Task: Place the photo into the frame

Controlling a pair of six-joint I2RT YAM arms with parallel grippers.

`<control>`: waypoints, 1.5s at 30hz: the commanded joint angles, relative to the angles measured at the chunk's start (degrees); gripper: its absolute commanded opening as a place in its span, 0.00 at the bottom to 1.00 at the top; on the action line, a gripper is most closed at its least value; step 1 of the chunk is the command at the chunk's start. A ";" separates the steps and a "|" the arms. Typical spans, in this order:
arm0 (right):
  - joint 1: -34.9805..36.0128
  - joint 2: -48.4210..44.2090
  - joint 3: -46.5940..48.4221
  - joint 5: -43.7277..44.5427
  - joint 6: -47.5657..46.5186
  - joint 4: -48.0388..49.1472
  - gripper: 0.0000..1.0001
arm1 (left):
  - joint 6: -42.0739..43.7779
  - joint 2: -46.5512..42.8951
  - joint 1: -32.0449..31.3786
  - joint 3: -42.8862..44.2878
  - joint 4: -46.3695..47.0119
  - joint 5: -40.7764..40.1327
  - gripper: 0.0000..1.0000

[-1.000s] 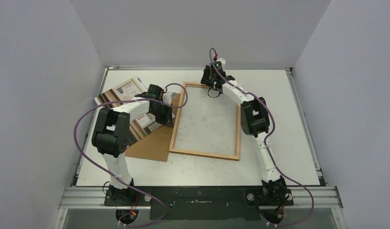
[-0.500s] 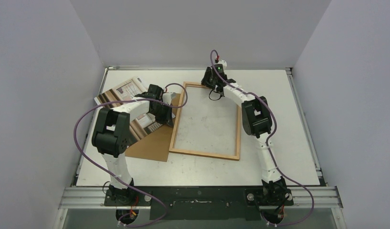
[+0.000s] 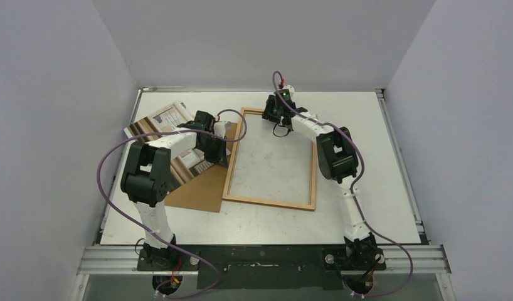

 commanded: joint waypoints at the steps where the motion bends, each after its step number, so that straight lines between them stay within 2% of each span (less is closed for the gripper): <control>1: 0.34 -3.01 0.25 -0.62 0.47 -2.68 0.42 | 0.78 -2.73 0.47 0.09 1.07 1.18 0.01; 9: 2.92 -4.38 8.03 -0.65 -1.49 -4.36 0.47 | 0.52 -2.65 0.45 0.51 0.87 1.08 0.01; 17: 7.80 -6.22 7.21 -0.87 -1.93 -3.55 0.50 | 0.45 -4.21 2.19 3.77 -2.06 1.67 0.01; 24: 8.32 -0.71 11.23 -1.41 0.32 -3.21 0.53 | 0.81 -6.57 5.10 4.76 -4.58 2.71 0.01; 28: 8.12 2.09 13.35 -2.53 1.14 -3.66 0.56 | 2.37 -7.99 9.89 6.37 -8.47 4.43 0.02; 30: 8.21 1.86 13.56 -2.80 1.35 -3.87 0.56 | 4.26 -8.66 13.89 8.35 -11.95 4.85 0.09; 31: 8.69 0.89 12.94 -2.55 1.01 -3.43 0.57 | 5.55 -8.96 16.51 9.51 -13.97 5.11 0.19; 32: 9.58 -0.36 12.09 -1.83 0.10 -2.76 0.59 | 7.18 -9.30 19.64 10.68 -16.63 5.26 0.34; 34: 11.35 -2.09 11.67 -0.80 -1.22 -2.13 0.62 | 9.87 -9.85 25.54 13.03 -20.17 5.01 0.52; 36: 12.82 -1.95 13.07 -1.89 -0.93 -2.37 0.63 | 12.85 -10.06 31.26 14.18 -22.47 3.55 0.59; 40: 15.02 0.23 15.34 -3.83 -0.16 -3.32 0.65 | 19.73 -9.18 41.24 14.78 -25.35 -1.05 0.64; 43: 16.85 1.69 15.47 -4.40 0.28 -3.30 0.69 | 21.68 -7.61 45.64 13.21 -25.71 -2.16 0.73; 44: 17.33 2.21 15.47 -4.25 0.54 -3.47 0.69 | 21.97 -7.04 46.33 12.76 -25.89 -2.29 0.83; 45: 17.78 2.68 15.48 -4.21 0.83 -3.77 0.69 | 22.03 -6.76 46.73 11.93 -25.49 -2.29 0.85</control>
